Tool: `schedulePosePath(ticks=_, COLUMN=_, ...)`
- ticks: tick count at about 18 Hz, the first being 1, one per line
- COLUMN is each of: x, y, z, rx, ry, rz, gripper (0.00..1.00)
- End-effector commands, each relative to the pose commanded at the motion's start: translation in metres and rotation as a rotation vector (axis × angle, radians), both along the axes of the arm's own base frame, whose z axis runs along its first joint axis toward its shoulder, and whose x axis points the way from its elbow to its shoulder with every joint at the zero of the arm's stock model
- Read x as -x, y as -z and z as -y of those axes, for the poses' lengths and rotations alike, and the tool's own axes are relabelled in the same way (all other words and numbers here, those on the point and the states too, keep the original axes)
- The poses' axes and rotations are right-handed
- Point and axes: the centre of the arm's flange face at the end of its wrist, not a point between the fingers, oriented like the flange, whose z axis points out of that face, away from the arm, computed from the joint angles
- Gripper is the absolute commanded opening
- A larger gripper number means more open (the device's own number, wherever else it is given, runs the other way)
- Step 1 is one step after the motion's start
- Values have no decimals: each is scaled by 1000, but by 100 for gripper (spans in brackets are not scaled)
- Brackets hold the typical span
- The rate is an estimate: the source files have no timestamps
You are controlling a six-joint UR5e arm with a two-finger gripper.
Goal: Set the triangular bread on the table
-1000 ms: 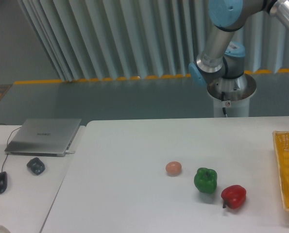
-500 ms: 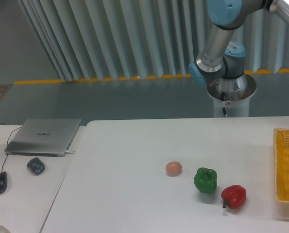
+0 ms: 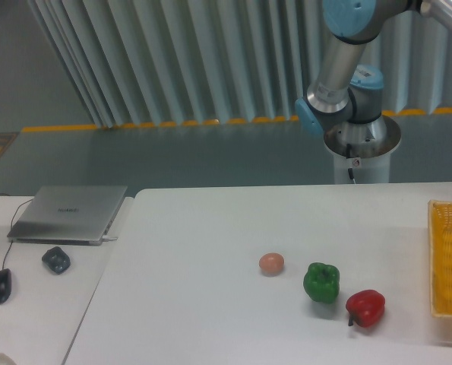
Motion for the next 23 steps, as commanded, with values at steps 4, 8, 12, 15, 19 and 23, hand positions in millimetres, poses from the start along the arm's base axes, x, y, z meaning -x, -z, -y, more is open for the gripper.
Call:
schedulePosePath(ticks=4, x=5, y=10, z=4, rx=42, ry=-12, rz=-21, gripper=100)
schedulePosePath(ticks=8, x=6, y=15, z=2, rx=51, ry=-14, rz=-17, gripper=100)
schedulePosePath(ticks=12, x=4, y=23, z=2, rx=55, ry=-24, rz=-2, gripper=100)
schedulePosePath(ticks=15, x=3, y=27, z=1, rx=54, ry=-37, rz=4, gripper=100)
schedulePosePath(ticks=19, x=4, y=30, z=0, rx=55, ry=-39, rz=7, gripper=100)
schedulePosePath(ticks=23, x=6, y=36, z=0, rx=59, ry=-34, rz=14, gripper=100)
